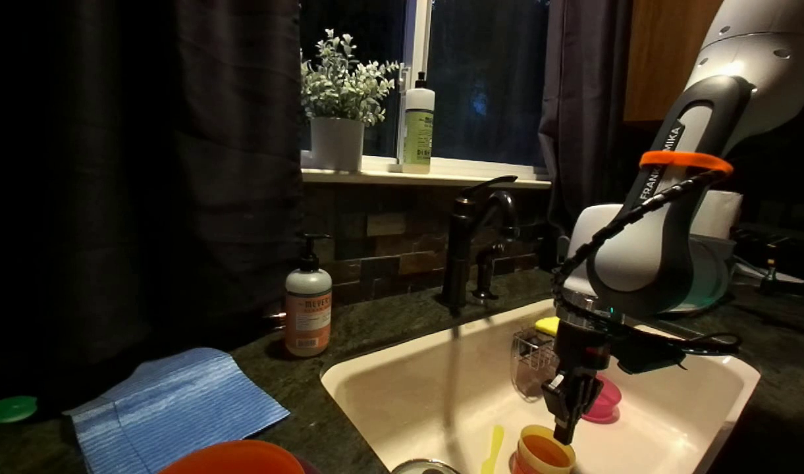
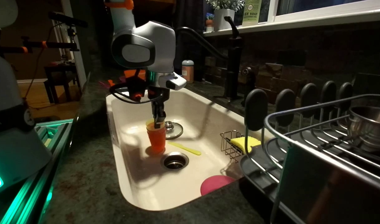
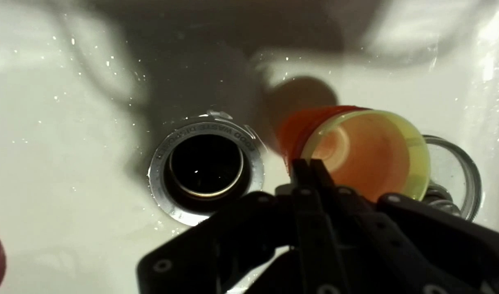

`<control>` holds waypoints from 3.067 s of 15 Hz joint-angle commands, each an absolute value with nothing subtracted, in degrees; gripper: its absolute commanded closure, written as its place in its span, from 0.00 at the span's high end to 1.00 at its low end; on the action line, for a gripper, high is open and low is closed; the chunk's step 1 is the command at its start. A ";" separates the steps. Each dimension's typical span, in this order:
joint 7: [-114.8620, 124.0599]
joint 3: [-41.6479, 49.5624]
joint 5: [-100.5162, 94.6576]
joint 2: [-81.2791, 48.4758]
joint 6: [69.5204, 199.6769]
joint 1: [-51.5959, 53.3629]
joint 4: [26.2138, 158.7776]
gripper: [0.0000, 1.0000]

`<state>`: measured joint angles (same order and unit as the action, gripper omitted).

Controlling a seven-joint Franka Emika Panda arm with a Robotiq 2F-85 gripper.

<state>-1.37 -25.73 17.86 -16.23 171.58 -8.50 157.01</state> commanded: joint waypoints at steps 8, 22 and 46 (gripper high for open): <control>5.96 -16.77 18.38 -8.64 160.90 -0.59 157.48 0.01; 17.11 -11.22 9.96 1.86 153.51 8.29 156.66 0.01; 43.10 -12.17 -10.54 17.40 138.74 -2.30 153.74 0.01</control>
